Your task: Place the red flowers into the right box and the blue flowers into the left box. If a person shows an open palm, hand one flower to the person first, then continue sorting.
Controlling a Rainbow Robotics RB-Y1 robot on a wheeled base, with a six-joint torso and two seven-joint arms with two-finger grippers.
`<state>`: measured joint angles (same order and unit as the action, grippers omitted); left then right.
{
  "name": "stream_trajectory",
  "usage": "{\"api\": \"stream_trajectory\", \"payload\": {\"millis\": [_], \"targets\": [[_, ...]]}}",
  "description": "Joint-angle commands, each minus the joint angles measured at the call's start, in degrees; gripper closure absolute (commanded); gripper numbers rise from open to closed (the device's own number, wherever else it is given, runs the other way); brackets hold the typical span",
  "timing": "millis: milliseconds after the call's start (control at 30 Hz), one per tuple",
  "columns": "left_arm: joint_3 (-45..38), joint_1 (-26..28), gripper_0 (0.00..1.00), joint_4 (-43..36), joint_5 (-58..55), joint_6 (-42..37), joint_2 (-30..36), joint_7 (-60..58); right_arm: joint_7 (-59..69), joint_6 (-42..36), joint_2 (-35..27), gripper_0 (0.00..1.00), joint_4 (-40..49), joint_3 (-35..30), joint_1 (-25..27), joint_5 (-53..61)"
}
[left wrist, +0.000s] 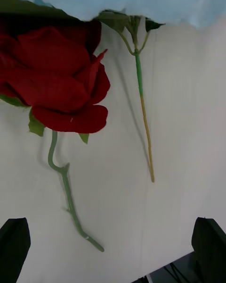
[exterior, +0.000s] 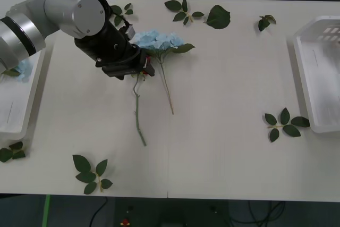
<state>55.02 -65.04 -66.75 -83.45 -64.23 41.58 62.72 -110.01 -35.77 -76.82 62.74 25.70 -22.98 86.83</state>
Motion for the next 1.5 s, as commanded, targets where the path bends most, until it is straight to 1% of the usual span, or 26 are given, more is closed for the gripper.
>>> {"api": "stream_trajectory", "payload": {"millis": [33,233,400,633,800,967,1033,1200,1300,1400,1500], "targets": [[6.5,-2.7,0.0,1.9,-1.5,6.7,2.5,-2.2,1.1,0.6,0.4,0.0,-0.9,0.3,-2.1,0.3],[11.3,-2.7,0.0,2.5,-3.1,12.0,2.6,-2.3,0.7,0.6,0.4,0.0,-0.9,0.3,-2.1,1.5],[13.9,-2.7,0.0,2.6,-4.1,14.7,2.6,-2.3,0.1,0.5,0.4,0.0,-0.9,0.3,-2.1,3.0],[17.6,-2.8,0.0,2.4,-4.4,20.5,2.4,-2.3,-1.9,-1.1,-1.1,0.0,1.4,0.3,-2.0,10.5],[18.9,-2.8,0.0,2.8,-4.1,22.3,1.9,-2.3,-4.3,-1.1,-3.2,0.0,8.0,0.3,-1.4,20.7],[19.4,-2.8,0.0,3.3,-3.3,23.5,1.1,-2.0,-12.3,-1.1,-4.0,0.0,13.7,0.3,-1.5,34.6],[20.7,-2.8,0.0,3.3,-3.0,26.1,0.8,-1.8,-16.6,-1.1,-3.8,0.0,16.9,0.3,-1.5,40.9],[24.2,-2.8,0.0,3.7,-2.8,32.1,-0.2,-1.8,-26.0,-1.1,-3.7,0.0,23.3,0.1,-1.5,50.7],[24.5,-2.8,0.0,4.0,-2.5,32.1,-0.4,-1.7,-31.1,-3.2,-3.0,0.0,25.8,-0.8,-1.5,54.8],[25.0,-2.8,0.0,4.3,-2.1,32.2,-0.8,-1.4,-37.0,-8.9,-0.8,0.0,27.1,-3.5,-1.5,56.9],[25.1,-2.8,0.0,4.4,-1.5,32.3,-1.0,-1.0,-41.0,-14.5,0.6,0.0,27.8,-4.8,-1.5,59.2]]}}
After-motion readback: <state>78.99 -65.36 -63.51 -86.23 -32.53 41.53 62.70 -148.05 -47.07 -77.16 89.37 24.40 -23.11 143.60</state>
